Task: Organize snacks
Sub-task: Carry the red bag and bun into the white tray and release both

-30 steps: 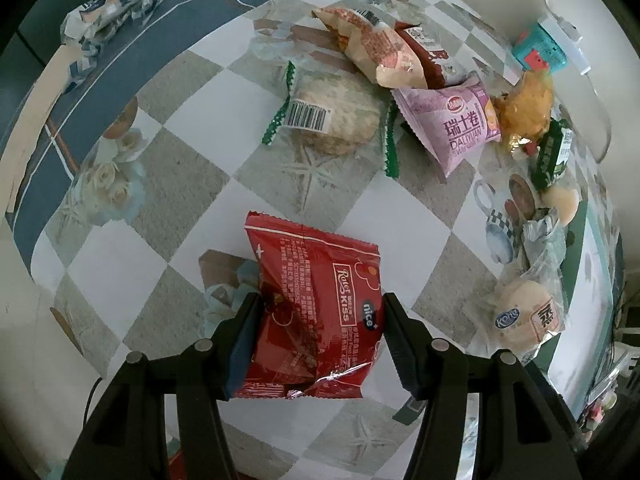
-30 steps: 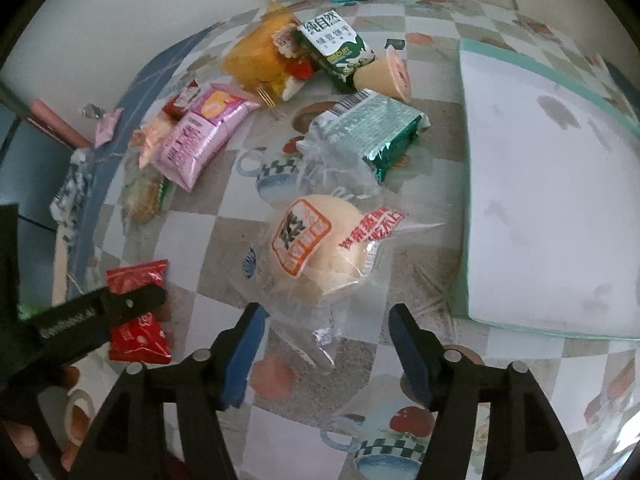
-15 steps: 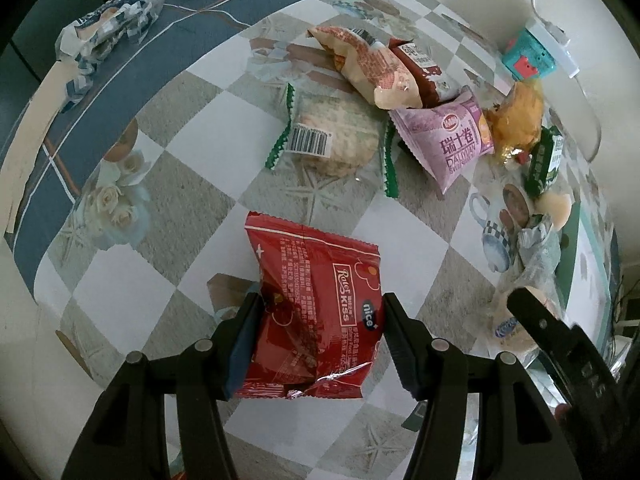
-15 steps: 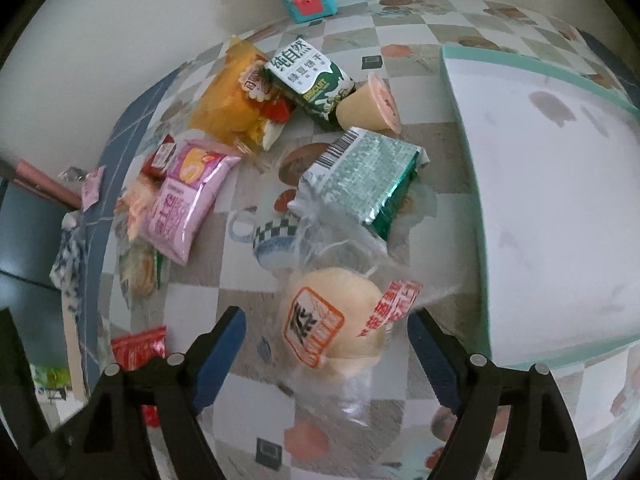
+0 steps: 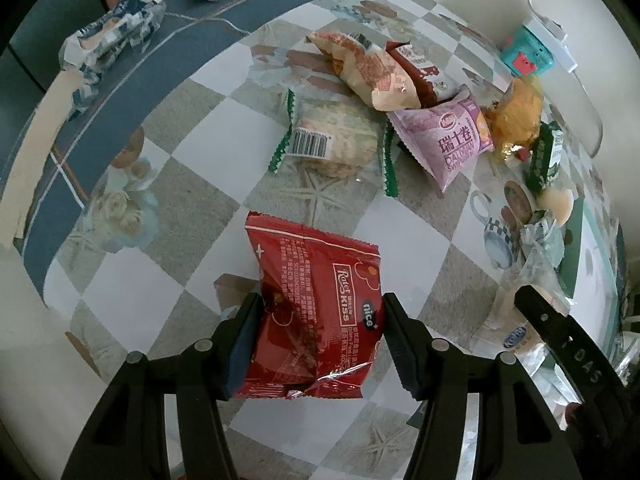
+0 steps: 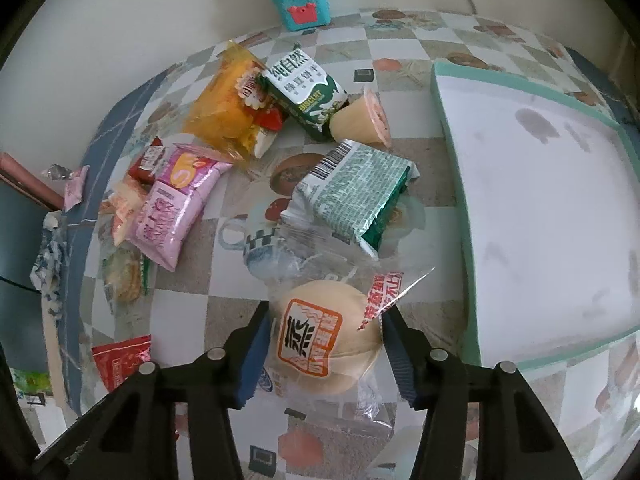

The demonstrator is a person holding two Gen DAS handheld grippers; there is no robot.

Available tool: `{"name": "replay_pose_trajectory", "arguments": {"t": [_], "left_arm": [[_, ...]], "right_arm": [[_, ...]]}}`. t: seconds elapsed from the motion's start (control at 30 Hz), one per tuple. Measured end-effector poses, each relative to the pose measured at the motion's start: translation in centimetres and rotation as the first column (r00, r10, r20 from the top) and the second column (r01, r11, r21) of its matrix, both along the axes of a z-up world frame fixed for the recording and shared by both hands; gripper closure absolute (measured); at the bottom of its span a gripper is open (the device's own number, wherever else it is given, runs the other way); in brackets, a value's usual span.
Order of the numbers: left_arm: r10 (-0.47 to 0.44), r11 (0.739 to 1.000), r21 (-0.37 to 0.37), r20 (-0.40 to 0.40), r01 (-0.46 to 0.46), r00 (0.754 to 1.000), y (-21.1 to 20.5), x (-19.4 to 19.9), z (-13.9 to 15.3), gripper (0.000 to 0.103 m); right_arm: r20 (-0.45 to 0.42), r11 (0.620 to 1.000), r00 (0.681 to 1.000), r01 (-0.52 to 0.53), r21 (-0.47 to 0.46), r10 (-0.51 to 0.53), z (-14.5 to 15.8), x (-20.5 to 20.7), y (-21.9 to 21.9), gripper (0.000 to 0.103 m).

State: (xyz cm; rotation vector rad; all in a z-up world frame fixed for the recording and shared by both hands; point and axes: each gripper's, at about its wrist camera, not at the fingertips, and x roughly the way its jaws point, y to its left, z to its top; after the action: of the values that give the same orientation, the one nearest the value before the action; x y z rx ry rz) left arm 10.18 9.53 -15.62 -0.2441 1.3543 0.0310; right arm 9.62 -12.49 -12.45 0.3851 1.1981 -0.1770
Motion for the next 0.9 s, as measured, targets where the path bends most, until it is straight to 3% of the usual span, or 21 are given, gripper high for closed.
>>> {"name": "replay_pose_trajectory", "arguments": {"t": [0.37,0.6,0.9], "left_arm": [[-0.033,0.999,0.042,0.065,0.03,0.997,-3.0,0.2,6.0,0.041],[-0.14,0.988,0.083,0.13,0.13,0.982,-9.5,2.4,10.4,0.041],[-0.258,0.966,0.061,0.146,0.252,0.955,-18.8,4.2,11.1,0.041]], "right_arm": [[0.101,0.999,0.994,0.03,0.034,-0.033,5.3,-2.1,-2.7,0.046],[0.122,0.984,0.977,0.178,-0.027,-0.173,7.2,-1.9,-8.4,0.046],[0.127,0.925,0.926,0.368,-0.097,-0.355,7.9,-2.9,-17.0,0.046]]}}
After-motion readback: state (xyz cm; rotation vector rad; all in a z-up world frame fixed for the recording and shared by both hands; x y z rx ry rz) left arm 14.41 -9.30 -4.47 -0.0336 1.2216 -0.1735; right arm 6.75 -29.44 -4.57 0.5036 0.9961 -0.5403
